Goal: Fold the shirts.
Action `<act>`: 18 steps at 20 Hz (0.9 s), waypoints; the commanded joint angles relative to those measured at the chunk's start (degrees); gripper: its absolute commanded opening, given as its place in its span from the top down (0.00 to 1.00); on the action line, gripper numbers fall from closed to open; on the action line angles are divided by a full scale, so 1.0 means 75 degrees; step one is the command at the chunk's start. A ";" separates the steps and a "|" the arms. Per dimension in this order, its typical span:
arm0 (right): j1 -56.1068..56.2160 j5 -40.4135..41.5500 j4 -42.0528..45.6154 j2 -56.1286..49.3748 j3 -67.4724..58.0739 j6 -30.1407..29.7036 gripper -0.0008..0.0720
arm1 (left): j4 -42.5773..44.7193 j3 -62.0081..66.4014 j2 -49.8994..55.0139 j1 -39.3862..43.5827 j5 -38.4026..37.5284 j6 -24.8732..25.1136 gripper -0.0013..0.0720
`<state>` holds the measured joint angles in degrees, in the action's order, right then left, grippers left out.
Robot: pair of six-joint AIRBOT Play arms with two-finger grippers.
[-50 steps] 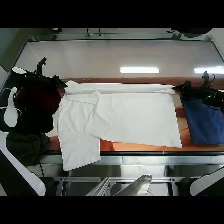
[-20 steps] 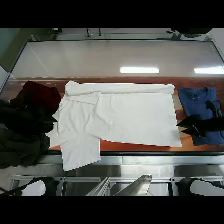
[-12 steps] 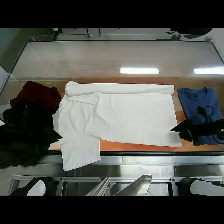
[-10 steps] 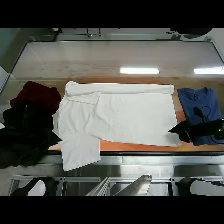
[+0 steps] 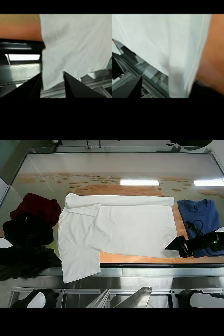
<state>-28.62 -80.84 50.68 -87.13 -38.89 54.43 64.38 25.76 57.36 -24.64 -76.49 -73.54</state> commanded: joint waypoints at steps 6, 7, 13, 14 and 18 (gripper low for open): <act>0.0017 0.0804 0.0041 -0.0003 0.0000 -0.0058 0.21 | -0.0420 0.1029 0.2171 -0.0003 0.0866 0.0796 0.58; 0.0017 0.0804 0.0041 -0.0003 0.0000 -0.0058 0.21 | -0.0860 0.1139 0.2430 0.0015 0.0813 0.1113 0.58; 0.0017 0.0799 0.0108 -0.0003 0.0000 -0.0058 0.21 | -0.2716 0.0533 0.2993 0.0012 -0.0119 0.2594 0.58; 0.0017 0.0769 0.0114 -0.0003 0.0000 -0.0058 0.21 | -0.2742 0.0414 0.2993 0.0012 -0.0122 0.2591 0.58; 0.0003 0.0545 0.0755 -0.0003 0.0009 0.0032 0.21 | -0.2719 0.0227 0.2993 0.0012 -0.0050 0.2457 0.83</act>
<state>-28.53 -81.41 51.40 -87.15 -38.87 54.04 45.45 28.47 79.53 -24.56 -76.31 -55.77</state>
